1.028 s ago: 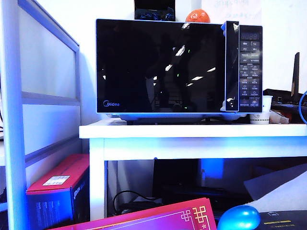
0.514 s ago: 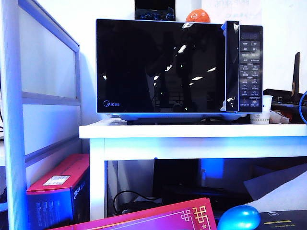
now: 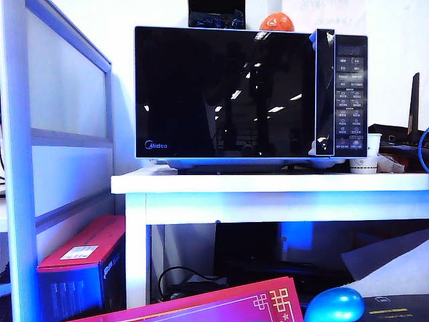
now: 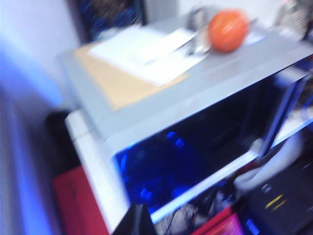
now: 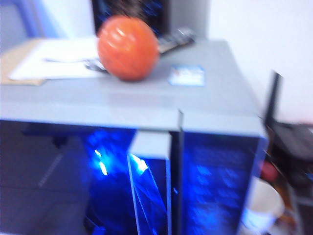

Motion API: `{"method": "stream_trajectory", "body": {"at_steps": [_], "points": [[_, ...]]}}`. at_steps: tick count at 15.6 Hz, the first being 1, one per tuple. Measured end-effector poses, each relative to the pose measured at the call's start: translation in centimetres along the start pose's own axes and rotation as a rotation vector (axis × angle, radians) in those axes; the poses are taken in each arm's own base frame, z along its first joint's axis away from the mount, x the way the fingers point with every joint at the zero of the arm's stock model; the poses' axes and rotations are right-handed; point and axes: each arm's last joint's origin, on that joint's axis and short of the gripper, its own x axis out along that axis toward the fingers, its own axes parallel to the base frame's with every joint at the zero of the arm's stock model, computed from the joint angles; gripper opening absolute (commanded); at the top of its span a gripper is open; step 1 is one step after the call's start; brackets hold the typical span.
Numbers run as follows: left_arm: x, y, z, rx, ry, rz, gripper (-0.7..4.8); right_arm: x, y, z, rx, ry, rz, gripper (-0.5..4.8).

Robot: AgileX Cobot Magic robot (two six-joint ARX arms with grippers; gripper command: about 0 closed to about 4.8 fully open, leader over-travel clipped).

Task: Open the microwave door, place the orange inside the microwave, then close the microwave door.

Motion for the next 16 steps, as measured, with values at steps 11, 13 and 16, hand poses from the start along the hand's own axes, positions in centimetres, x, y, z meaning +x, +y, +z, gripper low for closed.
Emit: {"method": "stream_trajectory", "body": {"at_steps": [11,13,16], "points": [[0.3,0.0,0.4,0.008,-0.041,0.0,-0.05,6.8,1.0,-3.9,-0.004,-0.006,-0.101,4.79],[0.3,-0.1,0.4,0.009,-0.044,-0.02,-0.05,7.0,1.0,-3.9,-0.005,-0.032,-0.104,4.79],[0.3,-0.1,0.4,0.009,-0.044,-0.025,-0.05,8.1,0.8,-4.9,-0.004,-0.015,-0.107,4.79]]}}
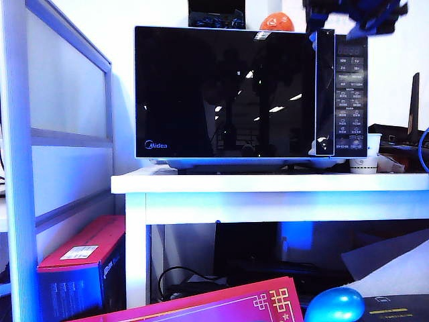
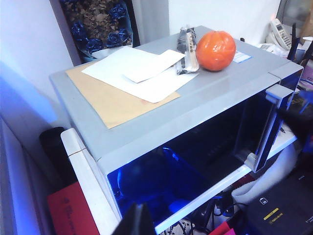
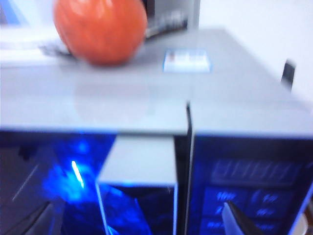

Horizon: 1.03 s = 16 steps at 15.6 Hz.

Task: Open the microwave door, place the orange inside the microwave, then close the microwave door.

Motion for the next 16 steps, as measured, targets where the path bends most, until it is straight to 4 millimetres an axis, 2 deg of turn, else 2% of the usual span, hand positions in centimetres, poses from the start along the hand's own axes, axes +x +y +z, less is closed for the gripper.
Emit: {"method": "stream_trajectory", "body": {"at_steps": [6,7,9,16], "points": [[0.0,0.0,0.0,0.0,0.0,0.0,-0.05,2.1,0.0,-2.1,0.023,0.016,-0.002,4.73],[0.0,0.0,0.0,0.0,0.0,0.0,-0.05,2.3,0.0,-2.4,0.022,0.022,-0.005,4.16],[0.0,0.0,0.0,0.0,0.0,0.0,-0.05,2.5,-0.1,-2.6,0.024,0.03,-0.009,2.66],[0.0,0.0,-0.1,0.0,0.008,-0.001,-0.05,2.5,-0.2,-2.6,0.019,0.028,-0.013,2.07]]}}
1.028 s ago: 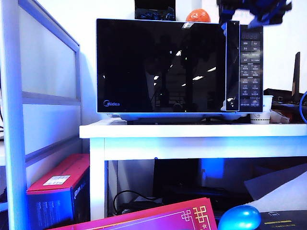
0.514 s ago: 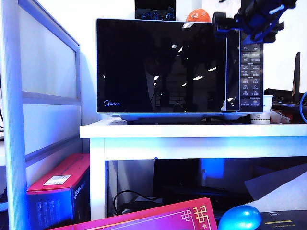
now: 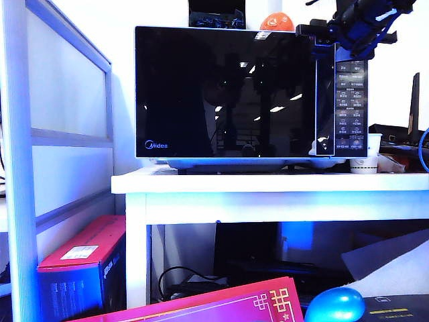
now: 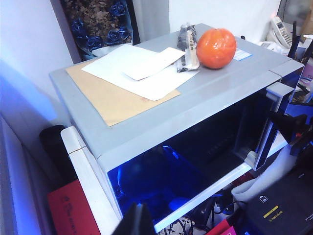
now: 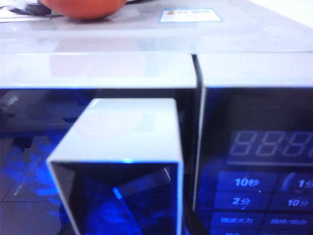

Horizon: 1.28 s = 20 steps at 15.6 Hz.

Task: Open the microwave door, place the orange inside the microwave, then close the microwave door.

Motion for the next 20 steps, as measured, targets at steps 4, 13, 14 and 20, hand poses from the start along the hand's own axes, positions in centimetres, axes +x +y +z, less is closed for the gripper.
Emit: {"method": "stream_trajectory", "body": {"at_steps": [4,13,14,20], "points": [[0.0,0.0,0.0,0.0,0.001,0.0,-0.05,-0.1,0.0,0.0,-0.005,0.011,0.002,2.07],[0.0,0.0,0.0,0.0,0.002,0.0,-0.05,-3.1,0.1,2.8,-0.005,-0.003,0.005,2.08],[0.0,0.0,0.0,0.0,0.002,0.0,-0.05,-3.1,0.1,3.1,-0.004,-0.02,0.006,2.12],[0.1,0.0,-0.2,-0.001,0.016,-0.011,-0.05,-2.8,0.2,2.4,-0.005,0.01,0.05,4.79]]}}
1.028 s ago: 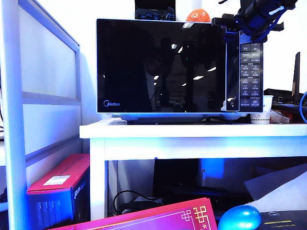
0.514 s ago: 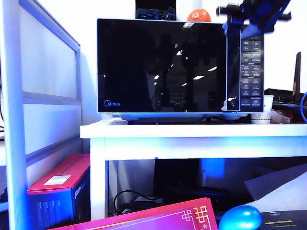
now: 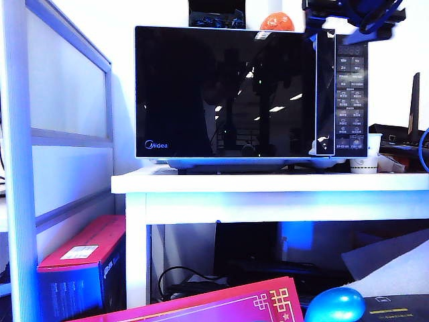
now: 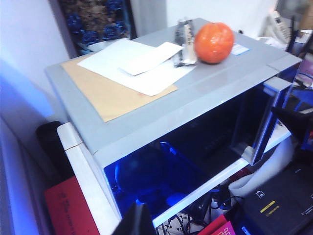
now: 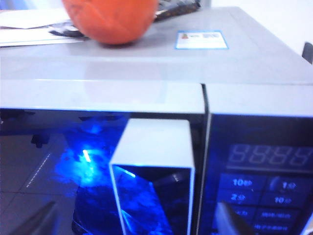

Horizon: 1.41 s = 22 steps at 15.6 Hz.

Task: Open the microwave door, place the orange inside the microwave, then close the microwave door.

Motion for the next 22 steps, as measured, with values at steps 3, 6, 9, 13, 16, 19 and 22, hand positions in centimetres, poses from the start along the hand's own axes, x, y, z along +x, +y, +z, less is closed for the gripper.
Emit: {"method": "stream_trajectory", "body": {"at_steps": [3,6,9,13,16,19,22], "points": [[0.0,0.0,0.0,0.0,-0.001,-0.001,-0.05,0.2,0.0,0.1,0.0,-0.026,-0.007,4.79],[0.0,0.0,0.0,0.0,0.0,-0.002,-0.05,1.4,-0.1,-1.1,0.001,-0.008,-0.021,4.79],[0.0,0.0,0.0,0.0,0.0,-0.003,-0.05,2.7,-0.2,-2.2,0.0,-0.005,-0.026,4.79],[0.0,0.0,0.0,0.0,0.0,-0.003,-0.05,3.9,-0.5,-3.4,0.001,-0.015,-0.07,4.79],[0.0,0.0,0.0,0.0,0.004,-0.003,-0.05,4.2,-0.5,-3.6,0.002,-0.028,-0.077,4.79],[0.0,0.0,-0.1,0.0,0.006,-0.003,-0.05,4.4,-0.7,-3.7,0.006,-0.045,-0.124,2.38],[0.0,0.0,0.0,0.0,0.005,-0.004,-0.05,4.4,-0.5,-3.7,0.001,-0.054,-0.119,2.38]]}}
